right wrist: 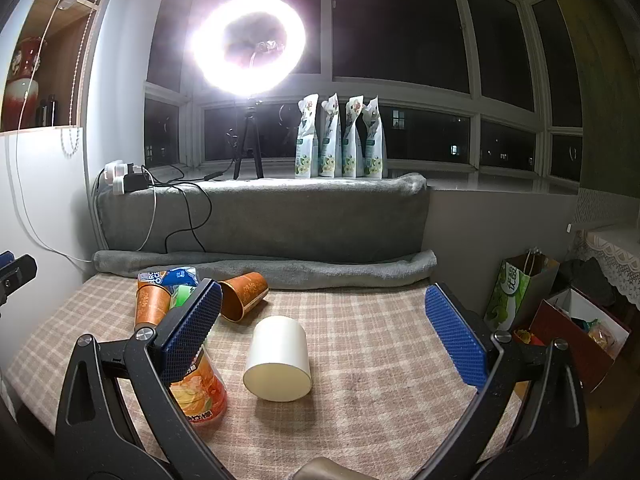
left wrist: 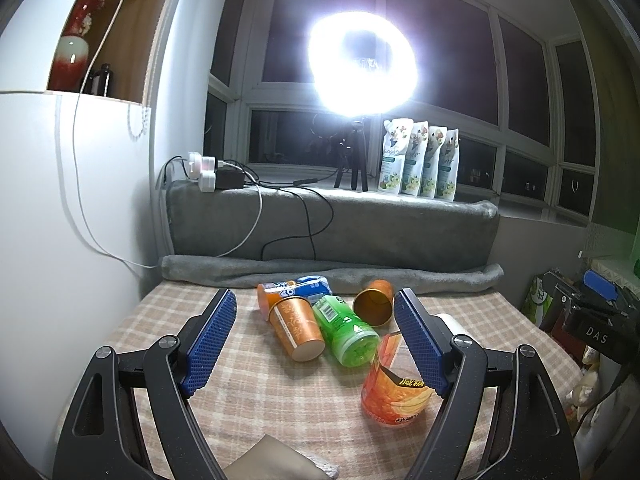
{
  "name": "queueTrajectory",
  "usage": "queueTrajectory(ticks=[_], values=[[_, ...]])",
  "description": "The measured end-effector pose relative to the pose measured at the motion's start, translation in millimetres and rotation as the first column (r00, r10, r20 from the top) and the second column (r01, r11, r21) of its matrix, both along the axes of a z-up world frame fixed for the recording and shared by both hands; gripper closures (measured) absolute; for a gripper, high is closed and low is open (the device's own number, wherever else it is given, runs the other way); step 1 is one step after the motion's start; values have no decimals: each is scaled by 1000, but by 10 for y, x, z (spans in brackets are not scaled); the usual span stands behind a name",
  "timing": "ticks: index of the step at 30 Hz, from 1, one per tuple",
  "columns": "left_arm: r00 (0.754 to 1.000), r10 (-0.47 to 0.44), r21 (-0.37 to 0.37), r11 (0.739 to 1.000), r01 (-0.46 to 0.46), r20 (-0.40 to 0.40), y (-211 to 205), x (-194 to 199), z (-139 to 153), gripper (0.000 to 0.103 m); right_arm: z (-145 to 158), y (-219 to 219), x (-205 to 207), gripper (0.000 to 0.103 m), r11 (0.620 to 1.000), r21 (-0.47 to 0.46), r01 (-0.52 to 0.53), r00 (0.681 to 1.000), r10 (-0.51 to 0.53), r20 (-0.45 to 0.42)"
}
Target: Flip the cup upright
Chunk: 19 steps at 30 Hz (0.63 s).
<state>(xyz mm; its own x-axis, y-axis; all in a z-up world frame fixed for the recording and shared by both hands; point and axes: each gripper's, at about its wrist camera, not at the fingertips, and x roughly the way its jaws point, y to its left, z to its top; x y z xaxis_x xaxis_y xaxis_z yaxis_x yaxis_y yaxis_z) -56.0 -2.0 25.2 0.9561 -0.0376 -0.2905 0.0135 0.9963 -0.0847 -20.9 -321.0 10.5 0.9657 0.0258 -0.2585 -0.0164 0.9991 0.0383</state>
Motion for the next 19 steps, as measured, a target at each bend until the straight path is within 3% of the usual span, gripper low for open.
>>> queueTrajectory(ticks=[19], values=[[1000, 4, 9, 1000, -4, 12, -6, -20, 7, 22, 8, 7, -8, 0, 1000, 0, -1, 1000, 1, -2]])
